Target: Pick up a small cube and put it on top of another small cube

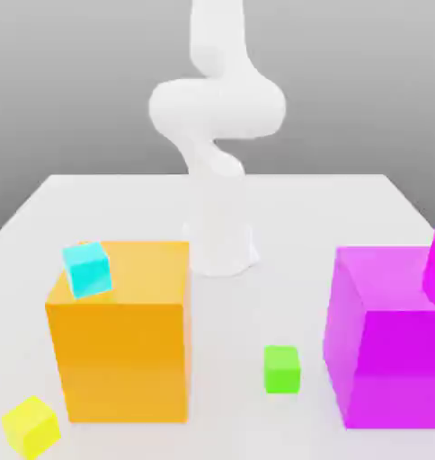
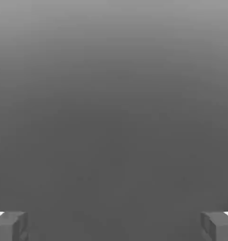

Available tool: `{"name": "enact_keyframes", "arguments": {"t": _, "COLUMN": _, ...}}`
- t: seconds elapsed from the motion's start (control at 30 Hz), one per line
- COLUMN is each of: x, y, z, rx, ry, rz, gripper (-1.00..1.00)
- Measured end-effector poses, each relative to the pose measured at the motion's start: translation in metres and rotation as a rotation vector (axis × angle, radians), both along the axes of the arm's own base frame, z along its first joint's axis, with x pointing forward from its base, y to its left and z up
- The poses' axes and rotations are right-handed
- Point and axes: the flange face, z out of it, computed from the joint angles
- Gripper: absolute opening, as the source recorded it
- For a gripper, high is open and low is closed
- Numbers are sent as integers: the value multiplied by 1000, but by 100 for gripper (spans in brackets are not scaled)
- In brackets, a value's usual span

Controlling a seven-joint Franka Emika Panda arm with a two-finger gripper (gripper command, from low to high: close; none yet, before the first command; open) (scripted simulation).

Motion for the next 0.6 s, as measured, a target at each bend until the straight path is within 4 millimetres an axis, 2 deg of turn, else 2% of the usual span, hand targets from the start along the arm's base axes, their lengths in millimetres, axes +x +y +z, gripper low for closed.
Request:
{"name": "enact_keyframes", "arguments": {"t": 0.1, "x": 23, "y": -36, "z": -59, "rx": -55, "ry": 152, "rz": 72, "gripper": 0}}
{"name": "enact_keyframes", "arguments": {"t": 0.23, "x": 39, "y": -75, "z": -137, "rx": -107, "ry": 348, "rz": 183, "gripper": 0}}
{"name": "enact_keyframes", "arguments": {"t": 0.33, "x": 40, "y": -101, "z": -196, "rx": -130, "ry": 493, "rz": 279, "gripper": 0}}
{"name": "enact_keyframes", "arguments": {"t": 0.43, "x": 32, "y": -124, "z": -253, "rx": -139, "ry": 631, "rz": 379, "gripper": 0}}
{"name": "enact_keyframes", "arguments": {"t": 0.57, "x": 30, "y": -129, "z": -314, "rx": -137, "ry": 669, "rz": 411, "gripper": 0}}
{"name": "enact_keyframes", "arguments": {"t": 0.6, "x": 29, "y": -130, "z": -326, "rx": -138, "ry": 670, "rz": 411, "gripper": -100}}
